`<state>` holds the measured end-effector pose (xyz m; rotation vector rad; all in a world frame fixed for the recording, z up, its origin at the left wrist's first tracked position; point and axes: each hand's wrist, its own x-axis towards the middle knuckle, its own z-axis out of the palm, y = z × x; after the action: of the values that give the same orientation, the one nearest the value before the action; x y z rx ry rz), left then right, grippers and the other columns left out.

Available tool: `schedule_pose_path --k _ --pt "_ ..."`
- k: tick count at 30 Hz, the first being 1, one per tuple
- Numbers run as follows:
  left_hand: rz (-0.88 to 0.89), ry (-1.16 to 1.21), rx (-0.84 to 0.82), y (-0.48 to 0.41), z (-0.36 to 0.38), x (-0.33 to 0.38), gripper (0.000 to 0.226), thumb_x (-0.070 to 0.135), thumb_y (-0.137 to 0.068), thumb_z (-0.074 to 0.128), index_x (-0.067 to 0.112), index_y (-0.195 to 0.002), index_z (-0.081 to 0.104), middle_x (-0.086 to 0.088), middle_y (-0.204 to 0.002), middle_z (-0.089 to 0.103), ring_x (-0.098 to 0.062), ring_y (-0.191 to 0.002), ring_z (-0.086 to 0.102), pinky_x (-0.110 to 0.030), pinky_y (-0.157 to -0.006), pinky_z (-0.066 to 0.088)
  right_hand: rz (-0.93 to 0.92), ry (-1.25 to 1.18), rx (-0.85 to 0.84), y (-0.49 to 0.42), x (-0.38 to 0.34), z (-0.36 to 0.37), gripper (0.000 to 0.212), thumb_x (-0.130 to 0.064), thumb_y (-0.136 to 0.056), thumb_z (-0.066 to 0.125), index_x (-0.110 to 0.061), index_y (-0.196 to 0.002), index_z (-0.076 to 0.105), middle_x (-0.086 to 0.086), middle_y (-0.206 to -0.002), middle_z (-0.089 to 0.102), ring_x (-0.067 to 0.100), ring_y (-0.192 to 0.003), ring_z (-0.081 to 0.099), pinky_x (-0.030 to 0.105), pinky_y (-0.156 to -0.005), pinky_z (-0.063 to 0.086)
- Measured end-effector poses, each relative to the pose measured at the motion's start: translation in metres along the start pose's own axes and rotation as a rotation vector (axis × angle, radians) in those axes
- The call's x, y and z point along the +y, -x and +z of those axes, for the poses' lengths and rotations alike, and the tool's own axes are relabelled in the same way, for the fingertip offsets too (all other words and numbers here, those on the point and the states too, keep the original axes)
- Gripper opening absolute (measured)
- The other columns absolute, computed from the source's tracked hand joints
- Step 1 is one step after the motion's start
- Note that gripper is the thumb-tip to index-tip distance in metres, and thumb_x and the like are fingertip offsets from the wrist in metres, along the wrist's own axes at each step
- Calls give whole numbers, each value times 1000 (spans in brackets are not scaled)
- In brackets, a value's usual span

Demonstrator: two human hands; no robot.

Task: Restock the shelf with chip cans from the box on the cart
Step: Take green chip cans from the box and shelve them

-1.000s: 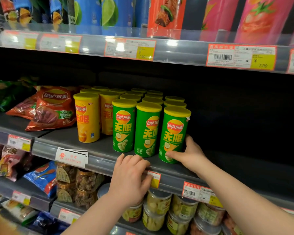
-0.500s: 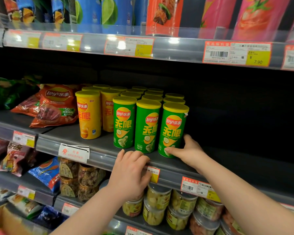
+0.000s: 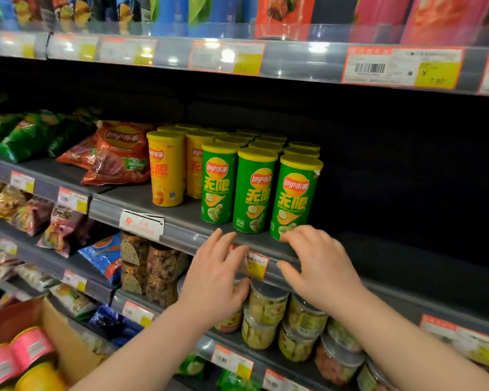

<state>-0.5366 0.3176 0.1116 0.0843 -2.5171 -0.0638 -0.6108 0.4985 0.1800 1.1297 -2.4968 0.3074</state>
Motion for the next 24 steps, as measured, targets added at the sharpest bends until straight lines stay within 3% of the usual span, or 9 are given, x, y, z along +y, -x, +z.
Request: schedule_pose_path --k 3,7,9,13,19,21,24 --pt "0 -14 -41 12 -3 2 50 45 -72 48 15 -112 58 -12 -118 60 -35 -113 55 -44 -88 51 -125 14 15 8 -13 9 34 -42 -70 49 -24 -94 65 -5 -89 62 21 -80 64 34 -61 52" --pt "-27 -36 -112 34 -5 2 47 46 -71 52 19 -109 59 -3 -107 63 -26 -96 62 -38 -74 54 -240 11 -92 14 -27 25 32 -45 -69 44 -28 -88 64 -8 -84 62 18 -73 64 31 -54 52" --pt "-65 -96 -175 48 -6 0 50 48 -64 57 19 -105 64 -1 -101 65 -23 -91 65 -36 -70 55 -283 -3 -166 17 -33 36 31 -44 -71 50 -26 -93 64 -6 -89 62 20 -79 64 34 -59 53" --pt "-170 -146 -281 78 -7 -5 48 50 -65 42 20 -94 66 2 -88 63 -21 -79 64 -34 -62 55 -394 -21 -333 22 -46 57 36 -42 -88 45 -23 -119 51 -2 -117 53 25 -110 51 38 -89 43" --pt "-311 -191 -420 123 -13 -19 52 51 -65 41 19 -97 67 2 -87 63 -22 -77 64 -35 -59 54 -461 -88 -420 29 -72 86 38 -41 -91 45 -26 -125 46 -4 -123 49 21 -117 46 35 -95 39" --pt "-362 -159 -491 134 -14 -24 58 53 -66 38 17 -104 65 -1 -95 63 -26 -83 64 -38 -66 54 -475 -90 -461 31 -82 93 39 -41 -91 45 -26 -127 44 -3 -125 48 22 -119 45 36 -98 38" --pt "-428 -182 -590 149 -19 -30 77 59 -68 20 21 -129 48 -1 -123 52 -26 -113 51 -38 -90 42 -478 -79 -503 34 -98 104 42 -41 -90 46 -25 -129 44 -2 -128 48 23 -121 44 36 -98 38"
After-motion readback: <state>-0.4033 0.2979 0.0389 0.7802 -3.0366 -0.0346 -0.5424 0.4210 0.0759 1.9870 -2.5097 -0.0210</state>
